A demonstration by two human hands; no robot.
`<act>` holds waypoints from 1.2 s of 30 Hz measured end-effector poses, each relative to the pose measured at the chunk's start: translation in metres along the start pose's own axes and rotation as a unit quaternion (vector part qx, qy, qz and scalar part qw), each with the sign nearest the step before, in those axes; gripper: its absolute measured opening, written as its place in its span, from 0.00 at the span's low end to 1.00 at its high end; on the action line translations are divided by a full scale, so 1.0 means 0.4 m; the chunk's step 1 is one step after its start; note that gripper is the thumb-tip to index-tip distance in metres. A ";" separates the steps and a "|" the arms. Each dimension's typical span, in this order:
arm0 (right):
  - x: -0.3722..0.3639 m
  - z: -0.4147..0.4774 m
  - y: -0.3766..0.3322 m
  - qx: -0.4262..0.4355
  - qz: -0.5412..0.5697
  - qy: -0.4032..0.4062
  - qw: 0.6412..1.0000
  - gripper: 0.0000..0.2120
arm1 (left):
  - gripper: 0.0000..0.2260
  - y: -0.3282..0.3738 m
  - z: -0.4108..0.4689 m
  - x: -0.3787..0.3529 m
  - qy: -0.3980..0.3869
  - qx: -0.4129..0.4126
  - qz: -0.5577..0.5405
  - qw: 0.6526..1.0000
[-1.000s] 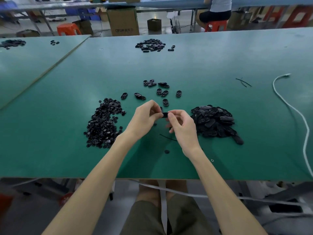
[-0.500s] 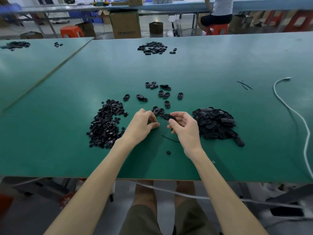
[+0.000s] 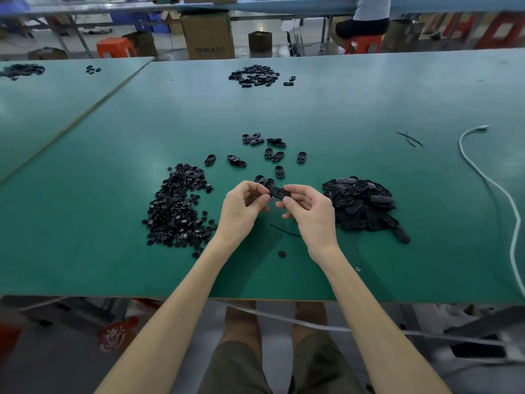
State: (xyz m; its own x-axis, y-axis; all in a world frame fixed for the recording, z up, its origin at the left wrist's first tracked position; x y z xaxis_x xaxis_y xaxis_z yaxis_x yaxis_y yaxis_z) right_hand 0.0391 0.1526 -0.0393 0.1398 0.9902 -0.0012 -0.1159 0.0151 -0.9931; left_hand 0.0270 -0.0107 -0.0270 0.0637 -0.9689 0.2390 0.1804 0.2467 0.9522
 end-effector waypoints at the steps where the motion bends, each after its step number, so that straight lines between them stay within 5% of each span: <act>1: 0.000 0.000 0.000 0.000 0.000 0.000 1.000 0.10 | 0.03 -0.001 -0.001 0.001 0.000 0.001 -0.013 1.000; 36: -0.007 -0.008 -0.011 0.003 -0.029 -0.040 0.999 0.07 | 0.02 -0.006 -0.008 0.014 -0.028 0.020 -0.114 0.993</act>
State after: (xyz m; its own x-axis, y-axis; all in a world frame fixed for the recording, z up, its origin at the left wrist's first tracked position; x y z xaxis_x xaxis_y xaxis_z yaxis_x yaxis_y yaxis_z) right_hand 0.0424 0.1496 -0.0352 0.0669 0.9956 0.0651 -0.1154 0.0725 -0.9907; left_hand 0.0300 -0.0168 -0.0286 -0.0294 -0.9992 0.0264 0.1455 0.0219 0.9891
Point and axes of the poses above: each hand's wrist, its own z-axis towards the middle knuckle, its own x-axis out of the back of the hand, y = z × x, the point moved 2 cm from there along z, towards the middle knuckle, and after that the axes turned 2 degrees about -z, right-handed, at the moved point
